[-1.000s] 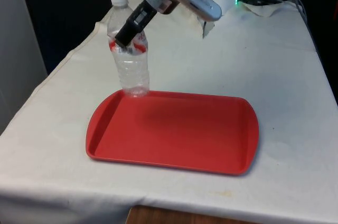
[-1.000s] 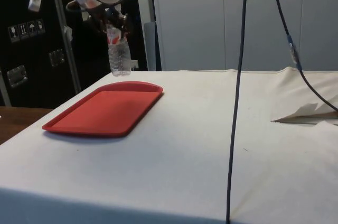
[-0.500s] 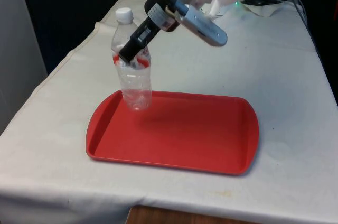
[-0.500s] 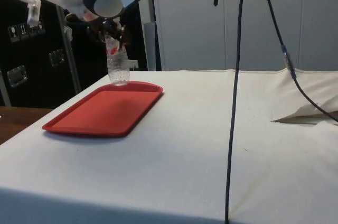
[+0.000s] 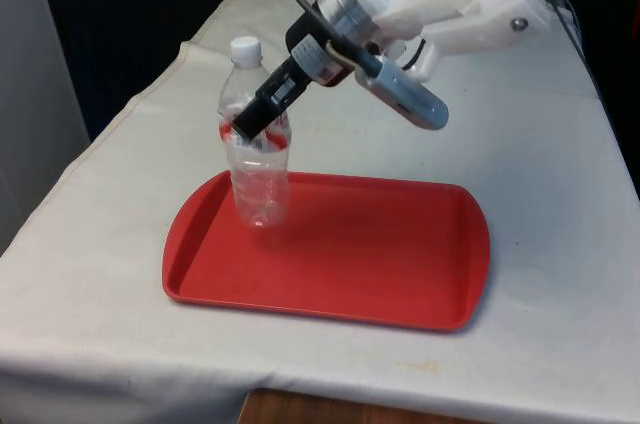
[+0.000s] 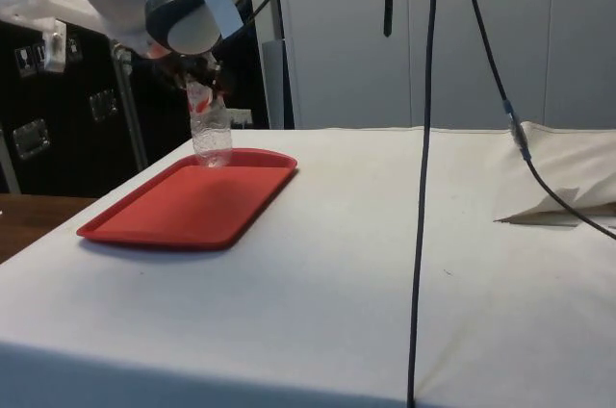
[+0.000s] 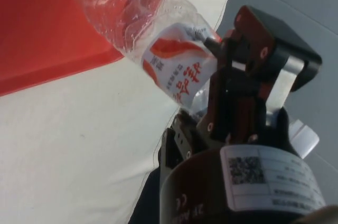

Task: Place the bottle upright on the tray.

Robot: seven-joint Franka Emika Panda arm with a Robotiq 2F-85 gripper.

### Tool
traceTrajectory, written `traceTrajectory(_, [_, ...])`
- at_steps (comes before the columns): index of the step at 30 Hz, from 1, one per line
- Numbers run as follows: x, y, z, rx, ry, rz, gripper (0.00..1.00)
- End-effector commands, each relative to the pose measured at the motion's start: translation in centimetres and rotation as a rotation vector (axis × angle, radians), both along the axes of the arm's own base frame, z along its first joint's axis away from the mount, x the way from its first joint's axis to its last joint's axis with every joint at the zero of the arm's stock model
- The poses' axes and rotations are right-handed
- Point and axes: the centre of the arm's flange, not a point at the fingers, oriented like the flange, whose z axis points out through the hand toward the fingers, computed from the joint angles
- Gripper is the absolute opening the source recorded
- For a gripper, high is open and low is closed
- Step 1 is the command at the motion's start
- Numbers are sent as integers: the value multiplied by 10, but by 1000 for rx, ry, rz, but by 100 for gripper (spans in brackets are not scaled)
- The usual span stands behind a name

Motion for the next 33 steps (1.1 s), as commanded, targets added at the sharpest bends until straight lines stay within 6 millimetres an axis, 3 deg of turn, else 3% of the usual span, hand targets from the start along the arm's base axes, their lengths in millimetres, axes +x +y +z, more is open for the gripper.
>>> traceTrajectory(1, [1, 2, -2, -6, -4, -4, 0])
traceTrajectory(18, [2, 5, -6, -20, 10, -8, 0])
traceTrajectory(33, [3, 21, -17, -15, 7, -10, 0])
